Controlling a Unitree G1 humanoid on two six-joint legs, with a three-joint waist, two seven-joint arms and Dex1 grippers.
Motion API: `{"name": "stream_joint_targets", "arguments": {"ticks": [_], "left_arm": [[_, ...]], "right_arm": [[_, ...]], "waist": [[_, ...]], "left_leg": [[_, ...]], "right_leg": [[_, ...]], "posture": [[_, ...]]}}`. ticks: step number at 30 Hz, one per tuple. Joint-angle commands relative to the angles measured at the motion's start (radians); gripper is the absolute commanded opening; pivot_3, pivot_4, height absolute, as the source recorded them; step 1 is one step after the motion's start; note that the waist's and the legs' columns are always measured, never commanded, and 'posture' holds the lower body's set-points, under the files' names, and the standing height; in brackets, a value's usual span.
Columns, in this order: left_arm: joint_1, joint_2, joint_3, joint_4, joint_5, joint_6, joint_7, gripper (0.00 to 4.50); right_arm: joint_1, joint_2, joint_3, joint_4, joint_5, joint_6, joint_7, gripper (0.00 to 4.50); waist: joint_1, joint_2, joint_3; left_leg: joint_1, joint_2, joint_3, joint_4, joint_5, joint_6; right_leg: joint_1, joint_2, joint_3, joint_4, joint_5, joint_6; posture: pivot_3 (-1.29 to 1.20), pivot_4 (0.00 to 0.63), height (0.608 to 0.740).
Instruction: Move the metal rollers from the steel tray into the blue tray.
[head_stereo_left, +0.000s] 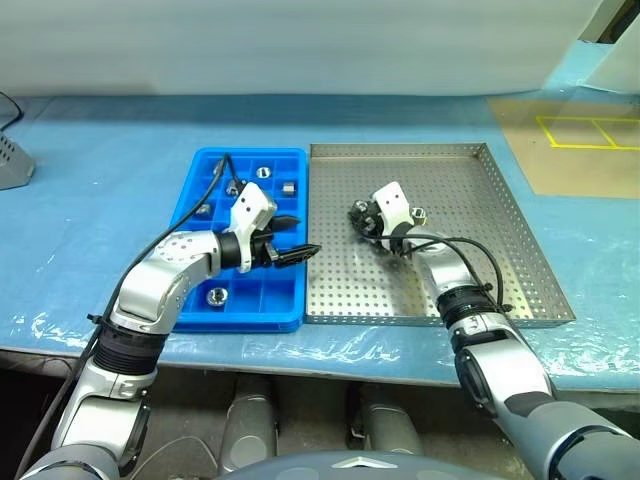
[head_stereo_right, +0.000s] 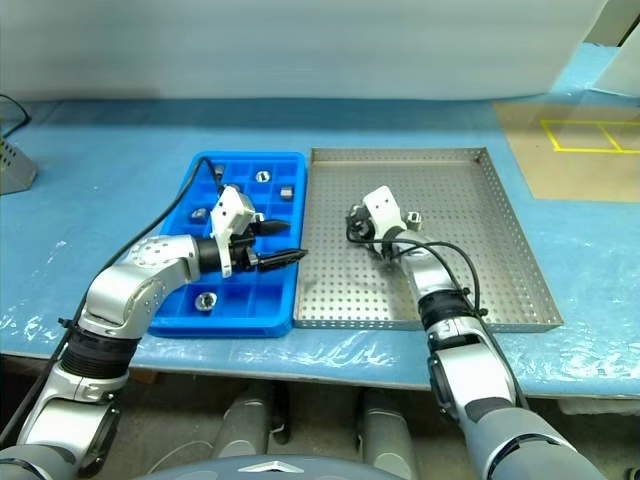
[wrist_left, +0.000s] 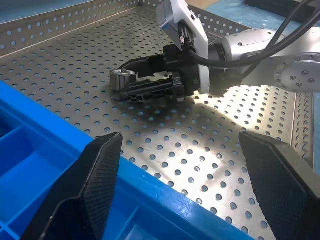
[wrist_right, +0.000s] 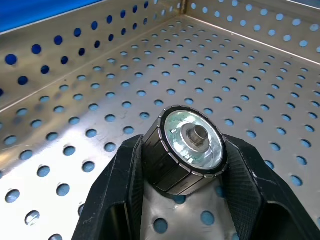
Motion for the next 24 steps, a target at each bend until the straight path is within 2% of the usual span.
{"name": "stream_joint_targets", "arguments": {"ticks": [1,6,10,13,18,21,24], "left_arm": [[-0.012,0.009,0.021,-0.045,-0.019,0.011,0.006,3.94],[-0.007,0.027,0.036,-0.039,-0.026,0.007,-0.006,3.94],[0.003,0.045,0.105,-0.056,-0.081,0.04,0.0,3.94],[0.041,0.115,0.162,-0.082,-0.125,0.047,-0.055,3.94],[0.14,0.234,0.2,-0.099,-0.106,-0.01,-0.12,3.94],[0.186,0.262,0.232,-0.1,-0.1,-0.032,-0.115,3.94],[0.223,0.263,0.265,-0.126,-0.106,-0.035,-0.081,3.94]], "right_arm": [[-0.011,0.002,-0.002,-0.038,0.013,-0.017,0.035,1.79],[-0.01,0.0,0.01,-0.091,0.002,0.009,0.05,1.79],[0.013,-0.019,0.026,-0.252,0.015,0.073,0.121,1.79],[0.044,-0.063,0.063,-0.449,0.046,0.134,0.25,1.79],[0.073,-0.123,0.142,-0.678,0.105,0.238,0.44,1.79],[0.067,-0.104,0.178,-0.717,0.129,0.264,0.49,1.79],[0.038,-0.059,0.212,-0.655,0.104,0.233,0.481,1.79]], "waist": [[0.0,0.0,0.0],[-0.002,0.0,0.0],[-0.002,0.0,0.0],[-0.003,0.0,0.0],[0.001,0.0,0.0],[0.004,0.0,0.0],[0.008,0.0,0.0]], "left_leg": [[0.0,0.0,0.0,0.0,0.0,0.0],[0.0,0.0,0.0,0.0,0.0,0.0],[0.0,0.0,0.0,0.0,0.0,0.0],[0.0,0.0,0.0,-0.001,0.0,0.0],[0.0,0.001,0.0,-0.003,0.0,0.0],[0.0,0.001,0.0,-0.003,0.0,0.0],[0.001,0.001,0.0,-0.003,0.0,0.0]], "right_leg": [[0.0,0.0,0.0,0.0,0.0,0.0],[0.0,0.0,0.0,0.0,0.0,0.0],[0.0,0.0,0.0,0.0,0.0,0.0],[-0.001,0.0,0.0,0.0,0.0,0.0],[0.0,0.001,0.0,-0.003,0.0,0.0],[0.0,0.001,0.0,-0.003,0.0,0.0],[0.0,0.001,0.0,-0.002,0.0,0.0]], "posture": [[0.0,0.15,0.74],[-0.01,0.15,0.74],[-0.01,0.15,0.74],[0.0,0.15,0.74],[0.05,0.15,0.74],[0.1,0.15,0.74],[0.14,0.15,0.74]]}}
